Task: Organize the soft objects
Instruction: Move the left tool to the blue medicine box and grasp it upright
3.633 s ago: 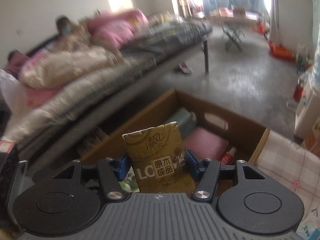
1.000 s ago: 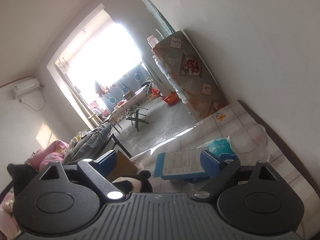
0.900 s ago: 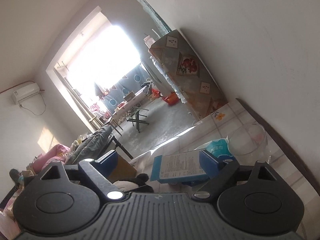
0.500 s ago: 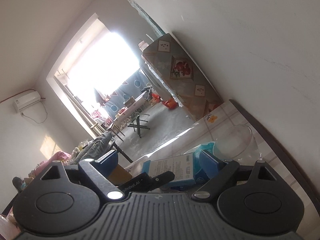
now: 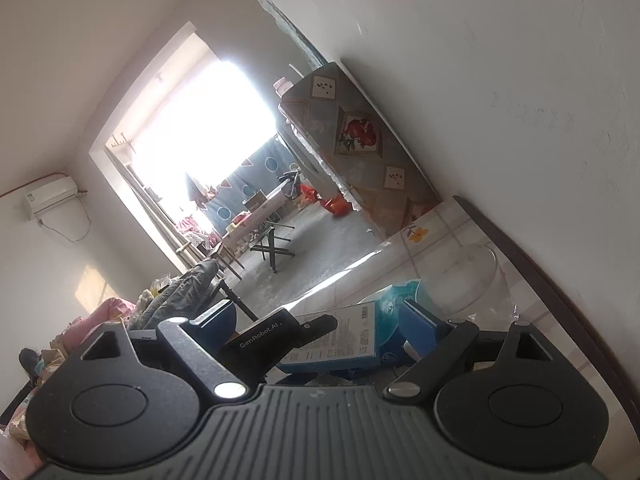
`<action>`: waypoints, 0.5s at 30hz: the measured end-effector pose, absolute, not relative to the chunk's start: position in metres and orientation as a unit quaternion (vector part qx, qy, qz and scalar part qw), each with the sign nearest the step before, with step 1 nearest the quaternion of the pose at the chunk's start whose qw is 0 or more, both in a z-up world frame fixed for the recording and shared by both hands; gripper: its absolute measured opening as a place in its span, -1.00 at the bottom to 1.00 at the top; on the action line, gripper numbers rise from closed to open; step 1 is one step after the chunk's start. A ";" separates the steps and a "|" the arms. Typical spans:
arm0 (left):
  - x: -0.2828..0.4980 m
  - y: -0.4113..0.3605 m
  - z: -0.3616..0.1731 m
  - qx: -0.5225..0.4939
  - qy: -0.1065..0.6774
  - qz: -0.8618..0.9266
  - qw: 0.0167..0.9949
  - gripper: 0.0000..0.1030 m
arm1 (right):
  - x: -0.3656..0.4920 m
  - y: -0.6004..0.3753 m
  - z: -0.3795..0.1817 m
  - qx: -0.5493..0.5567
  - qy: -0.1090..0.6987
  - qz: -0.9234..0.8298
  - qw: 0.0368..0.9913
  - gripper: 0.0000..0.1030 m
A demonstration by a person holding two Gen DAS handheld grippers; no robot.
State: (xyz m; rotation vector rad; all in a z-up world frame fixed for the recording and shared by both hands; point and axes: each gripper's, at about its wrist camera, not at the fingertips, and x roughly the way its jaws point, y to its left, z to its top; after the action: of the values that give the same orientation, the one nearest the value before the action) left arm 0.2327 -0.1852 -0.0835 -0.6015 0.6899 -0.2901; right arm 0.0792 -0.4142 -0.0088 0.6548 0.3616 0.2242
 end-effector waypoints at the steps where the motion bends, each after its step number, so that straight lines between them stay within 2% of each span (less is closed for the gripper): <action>1: 0.233 -0.186 -0.084 -0.285 0.335 -0.140 0.887 0.01 | 0.078 -0.414 -0.010 0.320 0.177 0.108 0.925 0.76; 9: 0.219 -0.179 -0.069 -0.297 0.321 -0.162 0.885 -0.59 | 0.063 -0.415 -0.010 0.305 0.182 0.085 0.931 0.76; 11: 0.214 -0.176 -0.061 -0.293 0.319 -0.165 0.886 -0.65 | 0.059 -0.417 -0.011 0.301 0.185 0.078 0.932 0.73; 15: 0.202 -0.167 -0.046 -0.280 0.330 -0.181 0.883 -0.65 | 0.053 -0.417 -0.014 0.285 0.200 0.068 0.935 0.51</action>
State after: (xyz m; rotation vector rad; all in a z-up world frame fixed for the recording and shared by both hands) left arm 0.2016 -0.1675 -0.0459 -0.5824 0.6878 -0.3777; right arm 0.0528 -0.4167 -0.0137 0.5832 0.4085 0.1385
